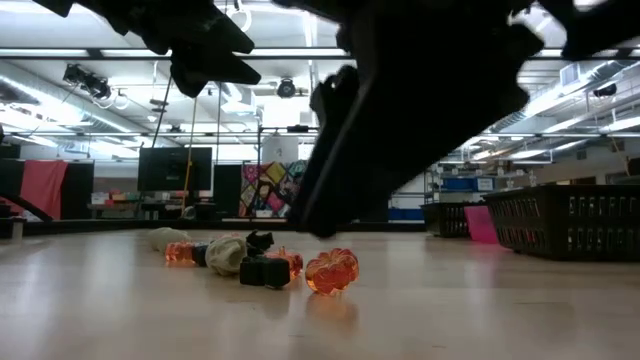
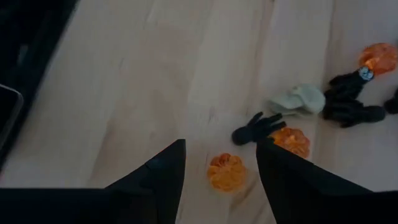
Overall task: Sort Halloween decoration
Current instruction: Put the orange pumpkin toy into the pink bowl, then put the black skeleton toy into the bottom black bin
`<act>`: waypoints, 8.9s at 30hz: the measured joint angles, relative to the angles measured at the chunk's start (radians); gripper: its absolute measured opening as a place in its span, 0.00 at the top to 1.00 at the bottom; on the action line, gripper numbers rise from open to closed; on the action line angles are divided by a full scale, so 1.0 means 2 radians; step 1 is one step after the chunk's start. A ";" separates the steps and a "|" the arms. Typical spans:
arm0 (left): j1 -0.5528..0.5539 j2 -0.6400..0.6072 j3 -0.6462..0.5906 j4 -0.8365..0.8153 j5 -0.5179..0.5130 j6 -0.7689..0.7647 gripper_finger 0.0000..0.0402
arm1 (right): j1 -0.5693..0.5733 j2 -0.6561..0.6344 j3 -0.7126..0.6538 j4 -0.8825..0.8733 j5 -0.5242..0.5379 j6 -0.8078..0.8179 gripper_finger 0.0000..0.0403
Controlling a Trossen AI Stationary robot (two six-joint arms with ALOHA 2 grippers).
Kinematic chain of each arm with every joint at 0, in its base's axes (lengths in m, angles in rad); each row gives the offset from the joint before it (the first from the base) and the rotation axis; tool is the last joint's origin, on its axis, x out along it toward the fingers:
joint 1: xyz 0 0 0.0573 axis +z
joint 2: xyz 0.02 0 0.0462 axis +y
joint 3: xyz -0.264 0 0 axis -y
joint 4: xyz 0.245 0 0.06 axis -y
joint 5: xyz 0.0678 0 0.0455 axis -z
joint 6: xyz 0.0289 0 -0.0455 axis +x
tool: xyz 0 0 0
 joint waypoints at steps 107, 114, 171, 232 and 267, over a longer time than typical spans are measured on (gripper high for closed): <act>0.000 0.000 0.000 0.000 0.000 -0.002 0.52 | -0.056 -0.182 -0.076 -0.409 0.217 0.123 0.72; 0.000 0.000 0.000 0.000 0.001 -0.002 0.52 | -0.073 -0.182 -0.084 -0.483 0.234 0.173 0.72; 0.000 0.000 0.000 0.000 0.001 -0.002 0.52 | -0.248 -0.182 -0.204 -0.427 0.139 0.147 0.63; 0.000 0.000 0.000 -0.001 -0.002 -0.001 0.52 | -0.137 -0.001 -0.124 0.224 0.019 -0.057 0.67; 0.000 0.000 0.000 0.001 -0.001 -0.002 0.52 | -0.120 -0.103 -0.125 0.000 0.066 -0.026 0.88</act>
